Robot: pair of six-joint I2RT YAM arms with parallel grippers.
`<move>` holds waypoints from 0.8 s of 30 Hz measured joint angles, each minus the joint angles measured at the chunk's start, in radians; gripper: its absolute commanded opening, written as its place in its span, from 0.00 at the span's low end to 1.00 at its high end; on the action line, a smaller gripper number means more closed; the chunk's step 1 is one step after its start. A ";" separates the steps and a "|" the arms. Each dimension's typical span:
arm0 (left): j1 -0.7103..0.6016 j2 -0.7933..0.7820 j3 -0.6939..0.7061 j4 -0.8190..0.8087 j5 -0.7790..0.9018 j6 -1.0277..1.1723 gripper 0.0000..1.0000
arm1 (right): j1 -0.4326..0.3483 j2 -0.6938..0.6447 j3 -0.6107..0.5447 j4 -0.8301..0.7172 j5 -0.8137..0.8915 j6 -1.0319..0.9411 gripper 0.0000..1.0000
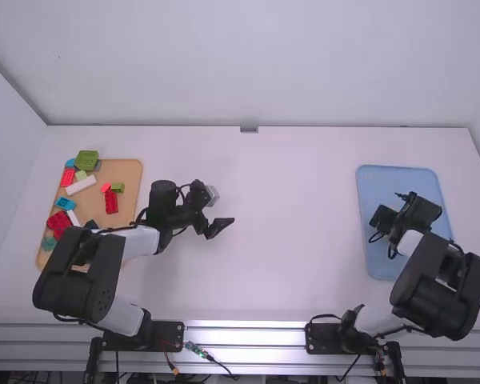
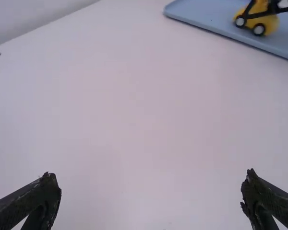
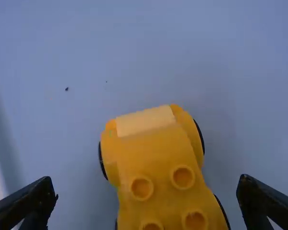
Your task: Assemble lego blocks to make yellow taxi
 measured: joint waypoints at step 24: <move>-0.260 -0.477 0.072 -0.528 -0.757 -0.364 0.99 | 0.535 -0.443 0.000 -0.365 0.128 0.030 0.99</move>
